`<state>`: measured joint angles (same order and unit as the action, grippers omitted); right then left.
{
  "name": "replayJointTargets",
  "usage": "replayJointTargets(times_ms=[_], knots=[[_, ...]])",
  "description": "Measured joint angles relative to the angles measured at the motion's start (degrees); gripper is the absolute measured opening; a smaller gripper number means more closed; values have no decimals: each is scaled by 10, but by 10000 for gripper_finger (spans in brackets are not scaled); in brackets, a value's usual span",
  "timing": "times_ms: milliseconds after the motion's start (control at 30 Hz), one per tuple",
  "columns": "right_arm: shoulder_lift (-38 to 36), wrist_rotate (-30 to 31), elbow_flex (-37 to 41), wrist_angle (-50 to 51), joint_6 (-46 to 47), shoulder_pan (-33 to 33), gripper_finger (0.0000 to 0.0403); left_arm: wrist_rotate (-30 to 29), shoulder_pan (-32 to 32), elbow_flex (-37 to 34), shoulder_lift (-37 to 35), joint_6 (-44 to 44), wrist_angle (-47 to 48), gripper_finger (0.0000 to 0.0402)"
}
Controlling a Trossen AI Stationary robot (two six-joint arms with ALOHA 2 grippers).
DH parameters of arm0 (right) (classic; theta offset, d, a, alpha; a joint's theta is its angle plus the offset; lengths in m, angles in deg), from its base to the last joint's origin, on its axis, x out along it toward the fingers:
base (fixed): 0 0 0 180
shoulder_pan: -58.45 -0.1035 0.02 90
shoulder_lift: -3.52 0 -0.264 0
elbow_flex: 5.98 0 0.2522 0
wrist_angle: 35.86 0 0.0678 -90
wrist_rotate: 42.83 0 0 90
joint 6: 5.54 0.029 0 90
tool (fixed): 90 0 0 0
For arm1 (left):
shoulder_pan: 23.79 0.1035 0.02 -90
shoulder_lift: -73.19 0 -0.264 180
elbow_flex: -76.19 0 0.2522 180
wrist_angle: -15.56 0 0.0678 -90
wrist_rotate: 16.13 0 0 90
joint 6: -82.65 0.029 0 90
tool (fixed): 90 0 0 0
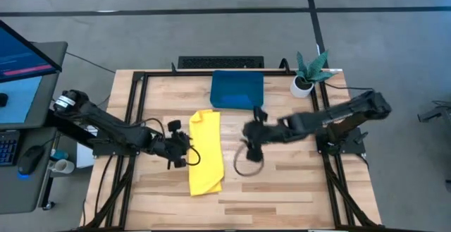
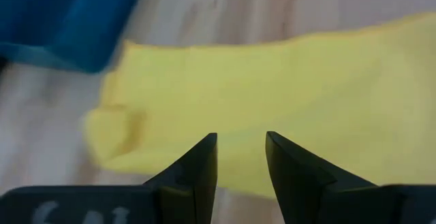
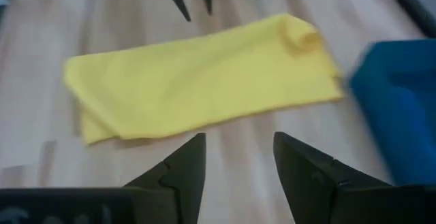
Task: Roll microfiber towels into tight, uniform cylinder then place into a basket
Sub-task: Roll the yellow microfiber cloth
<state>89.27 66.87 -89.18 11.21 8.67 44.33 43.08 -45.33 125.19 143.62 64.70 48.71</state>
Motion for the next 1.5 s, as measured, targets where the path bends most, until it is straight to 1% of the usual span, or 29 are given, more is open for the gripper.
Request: replayJointTargets(times_ms=[100, 200, 233, 300, 367, 433, 500, 600, 667, 700, 867, 933, 1067, 1200, 1500], knots=[[-10, 0, 65, -95, 8, -37, 193, 34, -17, -36, 0, -4, -107, 118], [-1, 0, 104, -175, -9, -67, 194, 60, -46, -51, 0, 1, -172, 118], [10, 0, 111, -204, -21, -74, 194, 65, -58, -52, 0, 3, -183, 118], [32, -1, 123, -229, -46, -88, 193, 65, -81, -50, 7, 5, -196, 118], [64, -2, 123, -276, -51, -98, 191, 63, -104, -45, 14, 6, -199, 118], [93, -2, 123, -310, -51, -103, 188, 51, -117, -33, 38, 6, -208, 118], [121, -2, 123, -336, -50, -104, 186, 30, -127, -32, 56, 3, -196, 118], [151, -3, 124, -345, -27, -106, 184, 29, -130, -31, 98, 0, -200, 118], [171, -6, 121, -366, 0, -106, 184, 25, -130, -30, 122, -15, -210, 118], [174, -8, 123, -359, 14, -106, 184, 25, -130, -30, 134, -24, -210, 118], [216, -31, 123, -405, 93, -101, 187, 19, -133, -30, 171, -43, -219, 118], [234, -56, 121, -443, 108, -96, 187, 23, -134, -30, 179, -53, -221, 118], [258, -111, 122, -484, 144, -87, 183, 34, -135, -30, 188, -85, -213, 118], [261, -122, 122, -480, 192, -78, 180, 33, -136, -30, 187, -91, -217, 118], [261, -122, 122, -484, 195, -77, 179, 21, -135, -30, 187, -107, -219, 118]])
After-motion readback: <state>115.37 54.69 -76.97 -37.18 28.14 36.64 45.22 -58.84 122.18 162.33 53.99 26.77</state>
